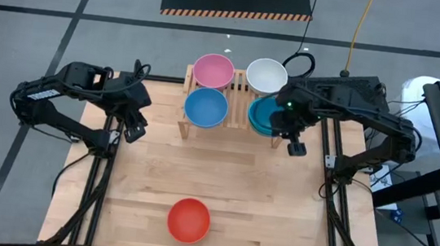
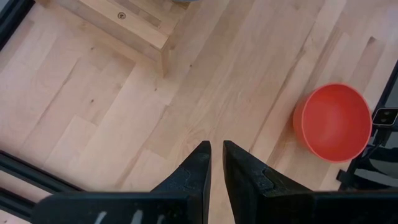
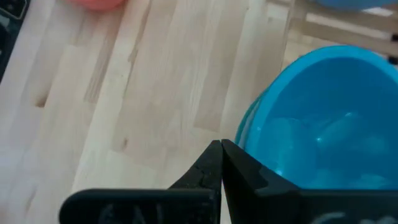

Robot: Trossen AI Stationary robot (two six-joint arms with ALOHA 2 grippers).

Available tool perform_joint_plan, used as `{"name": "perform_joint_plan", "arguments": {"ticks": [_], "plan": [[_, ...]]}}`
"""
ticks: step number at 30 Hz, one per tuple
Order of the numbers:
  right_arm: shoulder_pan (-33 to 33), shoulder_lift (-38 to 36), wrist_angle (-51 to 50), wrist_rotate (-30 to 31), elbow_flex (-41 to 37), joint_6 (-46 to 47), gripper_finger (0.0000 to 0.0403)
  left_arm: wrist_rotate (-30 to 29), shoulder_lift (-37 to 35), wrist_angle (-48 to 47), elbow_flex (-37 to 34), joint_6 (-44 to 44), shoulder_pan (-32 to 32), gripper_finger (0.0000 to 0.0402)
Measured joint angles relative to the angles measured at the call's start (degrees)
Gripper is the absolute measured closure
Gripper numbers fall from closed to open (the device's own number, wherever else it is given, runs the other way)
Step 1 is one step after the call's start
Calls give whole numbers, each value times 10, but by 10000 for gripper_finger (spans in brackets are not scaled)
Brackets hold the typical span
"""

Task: Place and stack bowls onto a shelf
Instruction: Stack the blue bowl on top of the green bowl on the shelf, then stack the orange bowl on top of the left blue bowl on the shelf

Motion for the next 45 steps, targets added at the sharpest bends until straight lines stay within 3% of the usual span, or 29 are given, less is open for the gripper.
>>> {"name": "perform_joint_plan", "arguments": {"ticks": [16,24,30,38,45], "plan": [[0,-4,-2,0,11,3,403,0,0,0,0,-2,0,355],[0,-51,-52,0,15,37,403,0,0,0,0,13,0,355],[0,-88,-54,0,16,118,403,0,0,0,0,27,0,355],[0,-118,-50,0,16,123,403,1,2,2,0,35,0,355],[0,-126,-49,0,16,123,403,70,2,25,0,-5,-7,355]]}}
